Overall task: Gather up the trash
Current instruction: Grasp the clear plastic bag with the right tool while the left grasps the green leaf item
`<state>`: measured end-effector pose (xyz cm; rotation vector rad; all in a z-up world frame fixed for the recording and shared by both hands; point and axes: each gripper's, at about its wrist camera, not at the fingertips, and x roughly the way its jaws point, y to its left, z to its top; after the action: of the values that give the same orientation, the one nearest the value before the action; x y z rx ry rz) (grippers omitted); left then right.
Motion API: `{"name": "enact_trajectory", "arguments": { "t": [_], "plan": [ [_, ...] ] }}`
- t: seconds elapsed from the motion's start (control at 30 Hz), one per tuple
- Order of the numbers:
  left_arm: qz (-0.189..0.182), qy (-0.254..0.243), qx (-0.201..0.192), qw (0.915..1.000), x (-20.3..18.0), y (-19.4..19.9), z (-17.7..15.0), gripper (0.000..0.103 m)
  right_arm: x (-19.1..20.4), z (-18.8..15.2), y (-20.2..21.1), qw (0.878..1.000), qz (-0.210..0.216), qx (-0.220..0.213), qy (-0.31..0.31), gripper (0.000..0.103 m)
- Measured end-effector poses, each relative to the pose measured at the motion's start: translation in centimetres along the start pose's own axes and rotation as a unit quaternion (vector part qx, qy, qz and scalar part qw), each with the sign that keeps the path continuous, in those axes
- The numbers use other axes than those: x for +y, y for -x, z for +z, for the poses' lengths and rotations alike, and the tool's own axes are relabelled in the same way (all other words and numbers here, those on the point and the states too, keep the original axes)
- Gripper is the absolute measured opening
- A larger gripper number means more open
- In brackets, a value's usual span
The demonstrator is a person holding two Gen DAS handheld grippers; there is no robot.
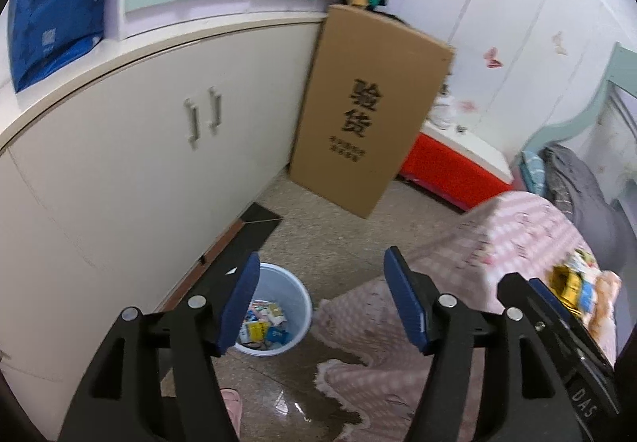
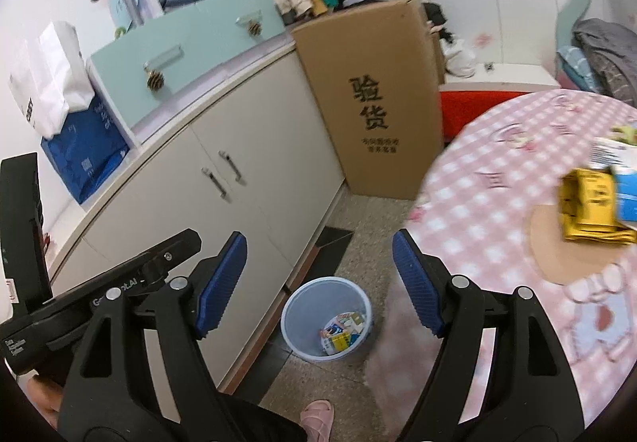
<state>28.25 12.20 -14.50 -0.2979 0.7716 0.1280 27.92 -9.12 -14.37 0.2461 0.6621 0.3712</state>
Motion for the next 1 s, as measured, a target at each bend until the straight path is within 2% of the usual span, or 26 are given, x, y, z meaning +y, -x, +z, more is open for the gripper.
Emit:
{"name": "enact_trajectory", "arguments": {
  "t": [0.27, 0.63, 0.8, 1.0],
  "plan": [
    [-0.049, -0.058, -0.004, 0.9971, -7.6, 2.2, -1.5, 0.068, -6.8, -0.1, 6.9, 0.996, -0.052, -0.046, -0.048, 0.076],
    [-0.113, -0.163, 0.017, 0.9801, -20.4, 2.0, -4.5, 0.068, -19.7, -0.9, 14.6, 0.974, -0.155, -0.098, -0.134, 0.078],
    [-0.126, -0.196, 0.025, 0.9722, -25.0, 0.9, -5.3, 0.069, -24.4, -0.6, 15.0, 0.965, -0.19, -0.091, -0.154, 0.079],
    [-0.13, -0.226, 0.037, 0.9649, -29.3, -0.9, -5.1, 0.071, -28.2, 0.7, 12.3, 0.969, -0.196, -0.046, -0.145, 0.078]
  ]
}}
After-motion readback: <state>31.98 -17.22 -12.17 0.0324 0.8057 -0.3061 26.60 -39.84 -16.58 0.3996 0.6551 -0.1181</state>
